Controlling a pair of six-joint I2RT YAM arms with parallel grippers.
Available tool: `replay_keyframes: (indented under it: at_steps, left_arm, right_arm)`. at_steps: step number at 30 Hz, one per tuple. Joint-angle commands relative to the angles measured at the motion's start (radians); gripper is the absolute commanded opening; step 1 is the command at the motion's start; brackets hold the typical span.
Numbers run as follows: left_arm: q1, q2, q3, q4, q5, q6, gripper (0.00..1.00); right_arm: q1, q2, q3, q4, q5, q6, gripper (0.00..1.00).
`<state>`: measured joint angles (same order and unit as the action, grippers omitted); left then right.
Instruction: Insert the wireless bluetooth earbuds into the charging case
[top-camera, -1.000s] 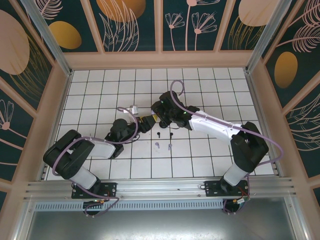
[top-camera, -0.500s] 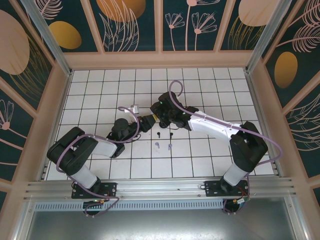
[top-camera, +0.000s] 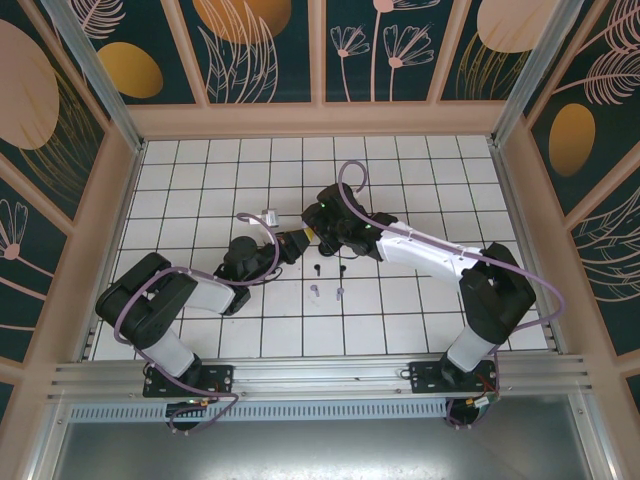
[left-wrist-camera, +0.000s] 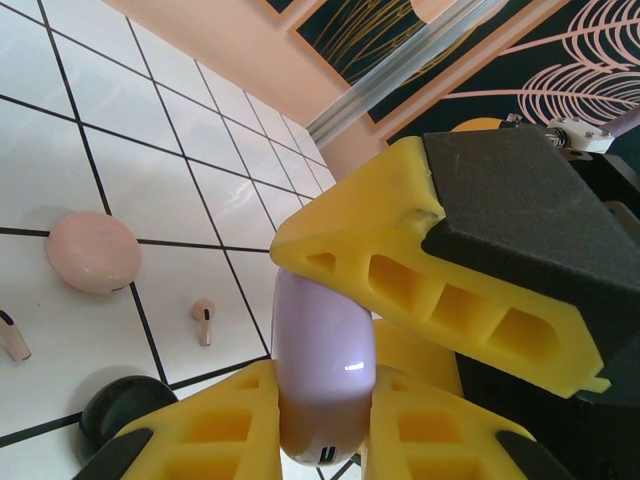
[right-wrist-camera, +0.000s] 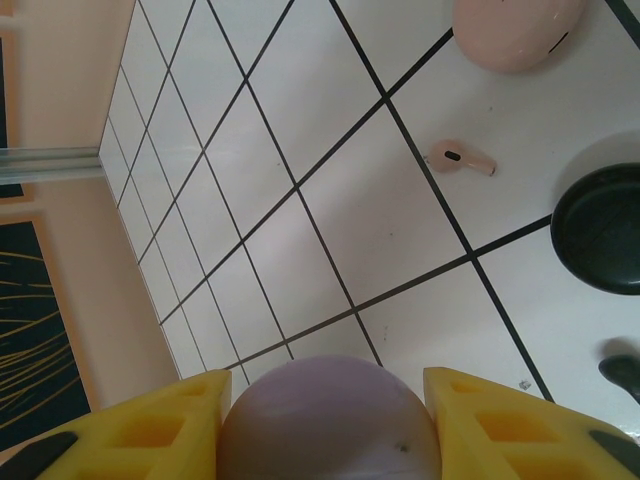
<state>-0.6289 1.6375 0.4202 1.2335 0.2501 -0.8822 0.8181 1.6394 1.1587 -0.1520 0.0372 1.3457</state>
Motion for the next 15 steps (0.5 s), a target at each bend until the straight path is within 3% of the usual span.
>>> replay_keyframes:
  at_steps: [1, 6, 8, 15]
  left_arm:
    - [-0.005, 0.013, 0.029, 0.06, 0.009, -0.018, 0.13]
    - [-0.005, 0.017, 0.032, 0.084, 0.005, -0.041, 0.28]
    - [-0.005, 0.024, 0.037, 0.097, 0.002, -0.052, 0.3]
    - [-0.006, 0.052, 0.039, 0.141, -0.001, -0.082, 0.19]
  right_arm:
    - [0.021, -0.032, 0.002, 0.052, -0.018, 0.016, 0.36]
    - [0.023, -0.041, -0.005, 0.057, -0.019, 0.02, 0.36]
    - [0.023, -0.042, -0.007, 0.057, -0.018, 0.019, 0.37]
    - [0.023, -0.053, -0.019, 0.069, -0.018, 0.021, 0.37]
